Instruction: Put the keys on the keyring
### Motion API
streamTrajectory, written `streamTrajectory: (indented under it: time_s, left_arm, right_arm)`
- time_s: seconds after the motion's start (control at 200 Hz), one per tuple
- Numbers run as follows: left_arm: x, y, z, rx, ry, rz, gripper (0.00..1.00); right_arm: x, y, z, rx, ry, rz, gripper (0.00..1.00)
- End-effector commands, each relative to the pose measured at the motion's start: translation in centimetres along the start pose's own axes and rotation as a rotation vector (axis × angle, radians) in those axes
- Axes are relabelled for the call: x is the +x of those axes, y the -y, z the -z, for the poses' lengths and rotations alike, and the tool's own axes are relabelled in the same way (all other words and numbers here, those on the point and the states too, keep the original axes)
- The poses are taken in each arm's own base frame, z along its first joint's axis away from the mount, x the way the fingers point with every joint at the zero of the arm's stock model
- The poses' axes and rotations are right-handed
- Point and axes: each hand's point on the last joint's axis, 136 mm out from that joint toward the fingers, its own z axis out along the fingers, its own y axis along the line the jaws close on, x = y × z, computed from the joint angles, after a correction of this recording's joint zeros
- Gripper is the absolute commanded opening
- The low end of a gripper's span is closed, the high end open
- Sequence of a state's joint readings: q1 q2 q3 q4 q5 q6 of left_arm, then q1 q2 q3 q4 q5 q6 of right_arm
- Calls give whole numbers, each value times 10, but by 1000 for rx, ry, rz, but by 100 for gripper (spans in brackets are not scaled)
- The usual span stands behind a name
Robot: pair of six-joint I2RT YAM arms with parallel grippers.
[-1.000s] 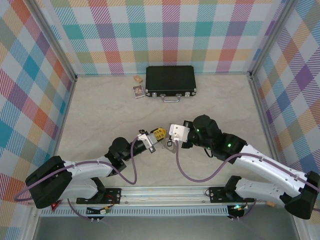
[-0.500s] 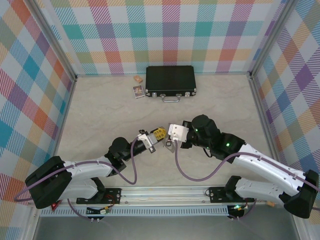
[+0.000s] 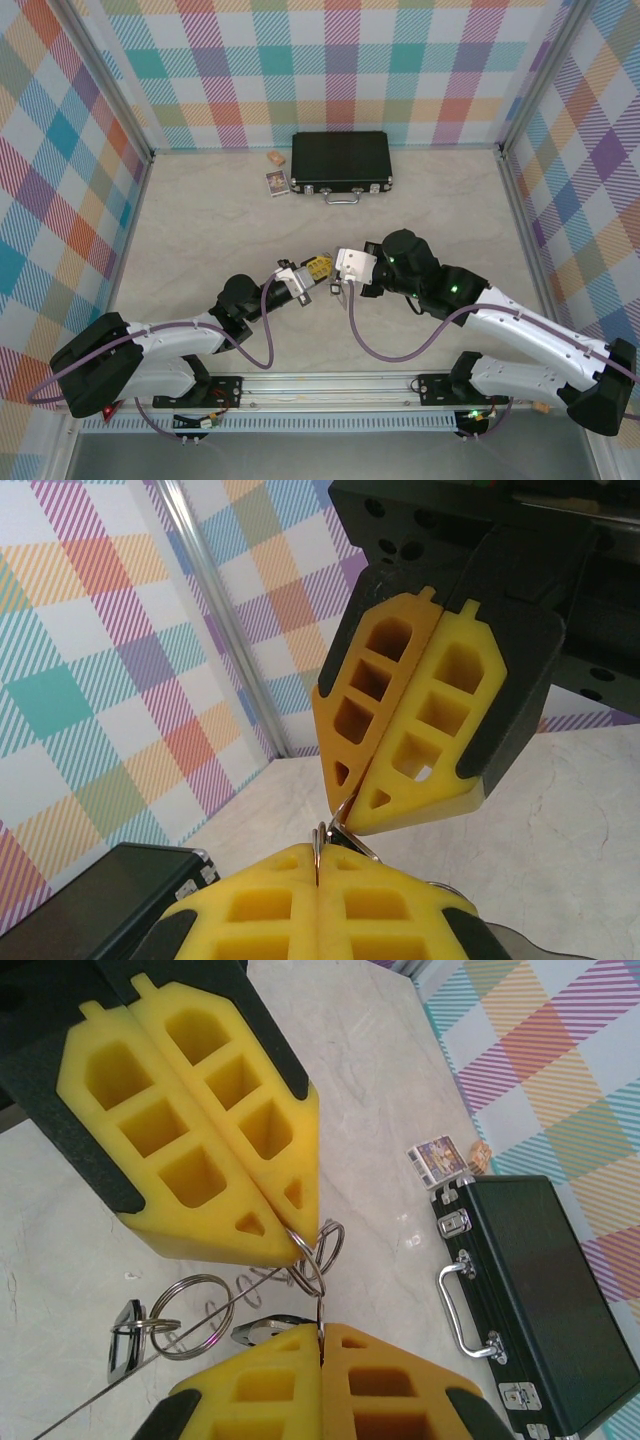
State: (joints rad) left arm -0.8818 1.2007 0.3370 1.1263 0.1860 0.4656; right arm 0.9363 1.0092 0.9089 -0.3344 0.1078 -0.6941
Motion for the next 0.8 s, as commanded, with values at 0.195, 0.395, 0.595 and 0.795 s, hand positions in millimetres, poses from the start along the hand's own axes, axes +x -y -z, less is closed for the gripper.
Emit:
streamTrajectory:
  time_s: [0.195, 0.395, 0.595, 0.795]
  left_arm:
    - [-19, 4, 0, 22, 64, -20, 0]
    - [-20, 4, 0, 23, 64, -20, 0]
    - [-18, 4, -1, 23, 55, -14, 0]
    - [-18, 1, -2, 9, 50, 4, 0]
  right_arm:
    - [-10, 2, -1, -6, 30, -12, 0]
    - [-11, 3, -1, 0, 30, -12, 0]
    - [-10, -1, -2, -6, 24, 7, 0]
    - [-8, -4, -4, 5, 16, 43, 0]
